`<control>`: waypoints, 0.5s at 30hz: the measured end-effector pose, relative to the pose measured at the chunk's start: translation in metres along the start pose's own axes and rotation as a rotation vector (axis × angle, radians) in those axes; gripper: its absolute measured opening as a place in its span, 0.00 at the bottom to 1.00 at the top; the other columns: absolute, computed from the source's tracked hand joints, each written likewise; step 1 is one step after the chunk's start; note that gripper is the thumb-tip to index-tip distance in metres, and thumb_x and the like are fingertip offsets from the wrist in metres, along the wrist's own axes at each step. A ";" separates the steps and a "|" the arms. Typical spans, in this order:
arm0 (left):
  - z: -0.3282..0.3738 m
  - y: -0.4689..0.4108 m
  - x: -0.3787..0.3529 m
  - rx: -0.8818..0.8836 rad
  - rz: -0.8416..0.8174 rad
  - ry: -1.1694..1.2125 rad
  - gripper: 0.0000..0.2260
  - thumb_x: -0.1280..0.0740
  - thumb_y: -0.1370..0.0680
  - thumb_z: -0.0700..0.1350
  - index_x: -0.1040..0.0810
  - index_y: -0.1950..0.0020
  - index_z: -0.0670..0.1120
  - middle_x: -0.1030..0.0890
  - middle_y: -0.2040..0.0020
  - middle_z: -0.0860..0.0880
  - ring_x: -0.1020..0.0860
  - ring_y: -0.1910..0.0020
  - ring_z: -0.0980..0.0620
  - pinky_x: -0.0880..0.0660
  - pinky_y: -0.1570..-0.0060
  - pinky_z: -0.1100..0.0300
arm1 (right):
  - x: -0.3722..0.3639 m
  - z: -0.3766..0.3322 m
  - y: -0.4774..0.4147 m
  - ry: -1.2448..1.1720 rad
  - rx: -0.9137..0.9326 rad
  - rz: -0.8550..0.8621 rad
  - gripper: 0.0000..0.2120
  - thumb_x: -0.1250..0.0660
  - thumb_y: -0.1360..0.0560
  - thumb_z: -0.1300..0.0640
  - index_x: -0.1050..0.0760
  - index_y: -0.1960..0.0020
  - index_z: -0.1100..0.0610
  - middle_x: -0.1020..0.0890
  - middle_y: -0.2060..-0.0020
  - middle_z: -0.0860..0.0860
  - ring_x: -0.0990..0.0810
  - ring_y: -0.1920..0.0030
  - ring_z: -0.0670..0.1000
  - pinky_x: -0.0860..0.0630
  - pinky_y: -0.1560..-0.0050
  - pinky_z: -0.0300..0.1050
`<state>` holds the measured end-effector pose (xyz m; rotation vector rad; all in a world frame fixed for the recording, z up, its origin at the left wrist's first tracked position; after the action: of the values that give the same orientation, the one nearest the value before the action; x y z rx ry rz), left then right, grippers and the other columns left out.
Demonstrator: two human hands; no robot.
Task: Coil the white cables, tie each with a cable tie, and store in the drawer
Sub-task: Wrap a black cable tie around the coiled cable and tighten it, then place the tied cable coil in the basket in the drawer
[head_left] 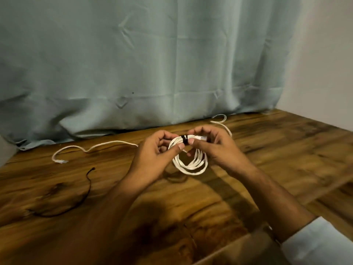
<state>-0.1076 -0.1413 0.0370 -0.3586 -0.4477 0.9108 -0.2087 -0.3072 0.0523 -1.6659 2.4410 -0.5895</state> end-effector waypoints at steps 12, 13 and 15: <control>0.055 0.027 -0.206 -0.020 -0.439 0.106 0.08 0.23 0.27 0.48 0.16 0.49 0.53 0.14 0.54 0.51 0.17 0.64 0.53 0.18 0.57 0.49 | 0.177 -0.048 0.165 0.388 -0.200 0.331 0.05 0.29 0.21 0.63 0.19 0.46 0.62 0.12 0.55 0.60 0.13 0.54 0.62 0.22 0.59 0.47; 0.059 0.033 -0.224 -0.009 -0.482 0.106 0.09 0.23 0.27 0.48 0.16 0.48 0.53 0.14 0.53 0.50 0.17 0.62 0.50 0.18 0.54 0.46 | 0.190 -0.050 0.181 0.416 -0.230 0.354 0.05 0.29 0.21 0.63 0.18 0.46 0.61 0.12 0.55 0.61 0.13 0.52 0.64 0.21 0.58 0.49; 0.068 0.048 -0.259 0.019 -0.552 0.110 0.09 0.22 0.26 0.45 0.16 0.47 0.51 0.14 0.52 0.46 0.17 0.60 0.49 0.18 0.52 0.46 | 0.214 -0.057 0.214 0.465 -0.280 0.395 0.05 0.28 0.21 0.62 0.18 0.45 0.60 0.12 0.55 0.59 0.13 0.51 0.63 0.19 0.56 0.49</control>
<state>-0.3130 -0.3189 0.0160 -0.2462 -0.4070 0.3563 -0.4942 -0.4218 0.0456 -1.1534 3.2035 -0.6558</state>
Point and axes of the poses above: each hand's wrist, its own y-axis away from the middle knuckle, its own x-axis out of the back of the hand, z = x × y, the point moved 1 cm from there along -y, towards the middle knuckle
